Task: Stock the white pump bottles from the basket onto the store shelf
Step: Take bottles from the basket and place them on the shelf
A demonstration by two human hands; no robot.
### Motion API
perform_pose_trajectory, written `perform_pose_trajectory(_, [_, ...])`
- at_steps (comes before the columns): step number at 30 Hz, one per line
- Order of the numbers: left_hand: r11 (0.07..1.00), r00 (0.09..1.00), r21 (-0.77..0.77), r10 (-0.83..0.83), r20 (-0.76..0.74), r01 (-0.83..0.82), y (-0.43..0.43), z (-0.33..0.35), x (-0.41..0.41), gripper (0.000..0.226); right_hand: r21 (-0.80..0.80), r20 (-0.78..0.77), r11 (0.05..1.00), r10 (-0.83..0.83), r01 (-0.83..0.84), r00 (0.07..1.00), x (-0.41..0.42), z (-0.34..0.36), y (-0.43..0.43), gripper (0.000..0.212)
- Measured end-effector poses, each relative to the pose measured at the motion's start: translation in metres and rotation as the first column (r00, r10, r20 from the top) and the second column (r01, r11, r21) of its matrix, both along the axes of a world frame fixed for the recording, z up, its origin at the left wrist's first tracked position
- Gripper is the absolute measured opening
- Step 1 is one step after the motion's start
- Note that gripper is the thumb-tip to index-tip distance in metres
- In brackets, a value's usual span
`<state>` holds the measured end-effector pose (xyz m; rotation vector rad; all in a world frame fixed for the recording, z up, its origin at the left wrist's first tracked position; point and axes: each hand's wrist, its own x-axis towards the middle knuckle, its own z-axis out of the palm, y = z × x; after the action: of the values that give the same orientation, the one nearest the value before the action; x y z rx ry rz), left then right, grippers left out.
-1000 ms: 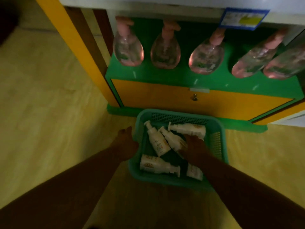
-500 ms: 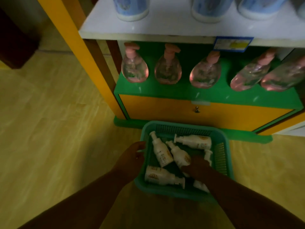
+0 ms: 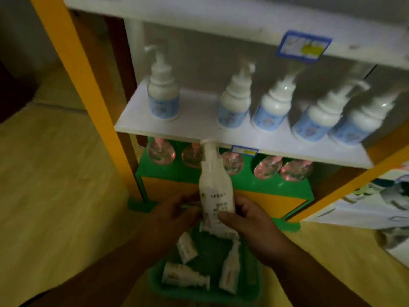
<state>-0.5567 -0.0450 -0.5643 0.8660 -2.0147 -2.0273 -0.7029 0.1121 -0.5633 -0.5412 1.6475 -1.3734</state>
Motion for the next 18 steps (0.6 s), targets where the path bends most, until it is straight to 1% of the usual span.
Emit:
perform_pose_trajectory(2, [0.995, 0.996, -0.093, 0.016, -0.084, -0.024, -0.005, 0.038, 0.004, 0.039, -0.108, -0.033, 0.994, 0.022, -0.026, 0.999, 0.000, 0.037, -0.006, 0.054])
perform_pose_trajectory(5, [0.984, 0.979, -0.172, 0.009, -0.206, -0.045, -0.010, 0.084, 0.007, 0.049, -0.250, -0.077, 0.967, 0.032, -0.051, 0.996, 0.000, 0.083, -0.016, 0.054])
perform_pose_trajectory(7, [0.965, 0.958, -0.239, 0.035, -0.285, -0.106, -0.011, 0.111, 0.006, 0.051, -0.324, -0.121, 0.944, 0.018, -0.056, 0.992, 0.000, 0.107, -0.021, 0.057])
perform_pose_trajectory(8, [0.953, 0.947, -0.273, 0.040, -0.319, -0.132, -0.012, 0.124, 0.005, 0.051, -0.356, -0.135, 0.933, 0.003, -0.052, 0.991, -0.001, 0.117, -0.024, 0.062])
perform_pose_trajectory(9, [0.943, 0.935, -0.299, 0.034, -0.352, -0.147, -0.013, 0.138, 0.004, 0.050, -0.383, -0.144, 0.923, -0.008, -0.048, 0.989, -0.002, 0.128, -0.027, 0.065])
perform_pose_trajectory(10, [0.937, 0.922, -0.312, 0.023, -0.387, -0.155, -0.014, 0.150, 0.003, 0.049, -0.408, -0.155, 0.912, -0.025, -0.041, 0.988, -0.003, 0.139, -0.029, 0.064])
perform_pose_trajectory(12, [0.938, 0.890, -0.305, 0.007, -0.456, -0.163, -0.017, 0.173, 0.000, 0.047, -0.446, -0.187, 0.894, -0.057, -0.033, 0.981, -0.007, 0.161, -0.034, 0.054])
perform_pose_trajectory(14, [0.935, 0.860, -0.318, -0.027, -0.509, -0.160, -0.020, 0.193, -0.004, 0.051, -0.475, -0.228, 0.879, -0.080, -0.039, 0.970, -0.011, 0.184, -0.041, 0.052])
perform_pose_trajectory(18, [0.876, 0.836, -0.435, -0.071, -0.544, -0.209, -0.036, 0.225, -0.017, 0.056, -0.490, -0.329, 0.870, -0.128, -0.054, 0.936, -0.016, 0.226, -0.056, 0.051])
